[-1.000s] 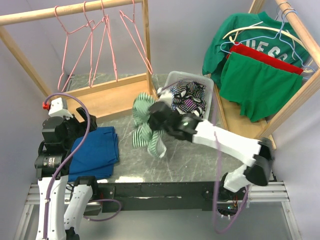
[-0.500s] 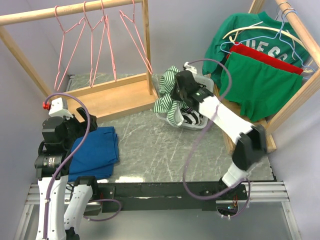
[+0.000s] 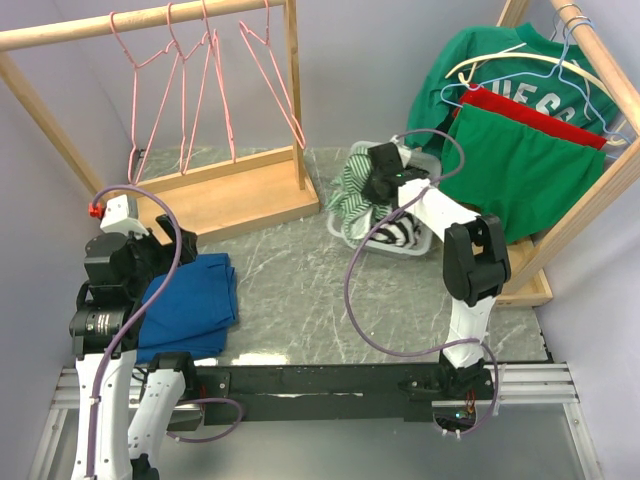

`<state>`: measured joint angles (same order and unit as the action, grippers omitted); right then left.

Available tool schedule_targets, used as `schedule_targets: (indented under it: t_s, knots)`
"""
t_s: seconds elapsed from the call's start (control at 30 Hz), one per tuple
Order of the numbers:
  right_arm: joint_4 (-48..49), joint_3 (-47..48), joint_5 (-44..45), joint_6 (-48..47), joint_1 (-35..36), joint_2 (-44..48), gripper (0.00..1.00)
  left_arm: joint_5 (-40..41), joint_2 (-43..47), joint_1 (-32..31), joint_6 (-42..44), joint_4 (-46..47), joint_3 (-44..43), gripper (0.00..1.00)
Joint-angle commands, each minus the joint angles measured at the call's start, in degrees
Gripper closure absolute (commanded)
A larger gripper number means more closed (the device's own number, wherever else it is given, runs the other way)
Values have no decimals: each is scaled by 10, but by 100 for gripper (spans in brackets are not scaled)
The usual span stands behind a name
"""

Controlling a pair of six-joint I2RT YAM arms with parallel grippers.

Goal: Remove the tank top from the hanger
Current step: Place the tank top in the bin.

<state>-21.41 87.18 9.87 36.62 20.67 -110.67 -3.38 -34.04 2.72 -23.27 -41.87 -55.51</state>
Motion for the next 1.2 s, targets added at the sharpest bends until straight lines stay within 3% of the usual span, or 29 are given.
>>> schedule_targets:
  t_s: [0.0, 0.37, 0.53, 0.63, 0.73, 0.8, 0.83, 0.87, 0.97, 1.03, 1.17]
  knots:
    - [-8, -30, 54, -7, -18, 33, 100, -13, -8, 3, 2, 16, 2, 4]
    - [-82, 3, 21, -29, 13, -81, 98, -22, -14, 3, 2, 24, 5, 4]
    - [-72, -20, 19, -30, 30, -81, 97, -26, -15, 3, 3, 24, 6, 4]
    - [-60, -31, 21, -37, 39, -45, 91, -30, -15, 3, 5, 24, 6, 4]
    - [-52, -28, 16, -51, 47, 0, 82, -38, -13, 3, 9, 23, 5, 4]
    - [-61, -16, 27, -58, 55, 22, 68, -40, -13, 4, 8, 22, 4, 4]
    - [-64, -13, 37, -59, 60, 44, 59, -39, -12, 3, 8, 22, 4, 4]
    - [-68, -10, 45, -59, 63, 56, 40, -39, -12, 3, 8, 22, 4, 4]
    - [-72, -17, 67, -59, 73, 99, 21, -43, -12, 4, 9, 21, 4, 4]
    - [-62, -28, 68, -59, 79, 134, 13, -45, -13, 3, 10, 22, 5, 4]
    - [-61, -78, 85, -55, 93, 200, 9, -54, -14, 2, 13, 23, 4, 4]
